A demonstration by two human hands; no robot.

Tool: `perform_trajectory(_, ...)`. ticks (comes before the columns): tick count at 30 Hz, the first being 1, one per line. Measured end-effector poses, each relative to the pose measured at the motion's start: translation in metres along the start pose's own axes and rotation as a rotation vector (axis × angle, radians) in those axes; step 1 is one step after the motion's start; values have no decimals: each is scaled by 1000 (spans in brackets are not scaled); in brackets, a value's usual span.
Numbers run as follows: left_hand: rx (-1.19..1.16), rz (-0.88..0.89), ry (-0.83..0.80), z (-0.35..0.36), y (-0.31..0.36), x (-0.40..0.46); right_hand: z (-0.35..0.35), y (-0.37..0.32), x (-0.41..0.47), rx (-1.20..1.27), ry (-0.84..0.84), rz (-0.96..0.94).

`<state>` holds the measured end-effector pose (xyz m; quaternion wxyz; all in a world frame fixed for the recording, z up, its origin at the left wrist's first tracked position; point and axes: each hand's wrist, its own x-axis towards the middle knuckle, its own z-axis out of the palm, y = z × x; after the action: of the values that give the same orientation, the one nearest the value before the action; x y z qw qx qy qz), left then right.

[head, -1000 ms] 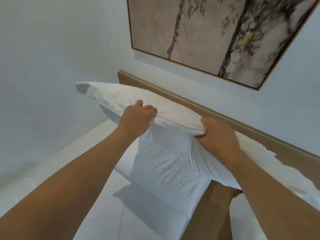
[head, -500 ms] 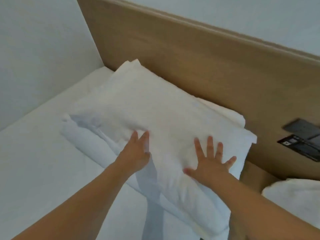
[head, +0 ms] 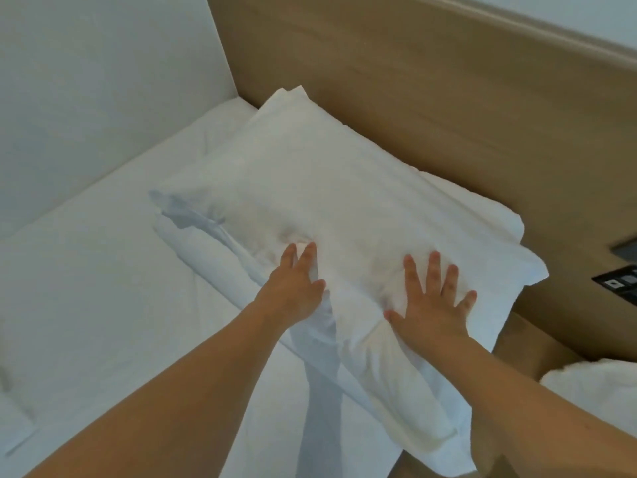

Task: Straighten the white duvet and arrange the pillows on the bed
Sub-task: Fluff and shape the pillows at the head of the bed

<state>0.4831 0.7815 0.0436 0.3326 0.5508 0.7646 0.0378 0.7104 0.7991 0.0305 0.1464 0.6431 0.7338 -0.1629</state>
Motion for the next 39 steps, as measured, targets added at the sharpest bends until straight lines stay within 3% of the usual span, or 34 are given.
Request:
perform_trajectory(6, 154, 67, 198, -33, -22, -65, 7, -47, -42, 28, 283, -288)
perform_trajectory(14, 20, -25, 286, -48, -87, -143, 7, -126, -97, 45, 417, -468)
perform_trajectory(17, 89, -17, 320, -43, -126, -180, 30, -169, -132, 59, 443, -507)
perform_trajectory(23, 174, -69, 310, -42, -274, -294, 95, -275, -248, 83, 389, -555)
perform_trajectory(30, 235, -232, 285, -69, -483, -494, 153, -425, -428, 94, 293, -655)
perform_trajectory(35, 233, -404, 342, -102, -607, -581, 179, -545, -483, 47, 254, -758)
perform_trajectory(39, 203, -457, 313, -76, -711, -589, 240, -631, -480, 17, 277, -920)
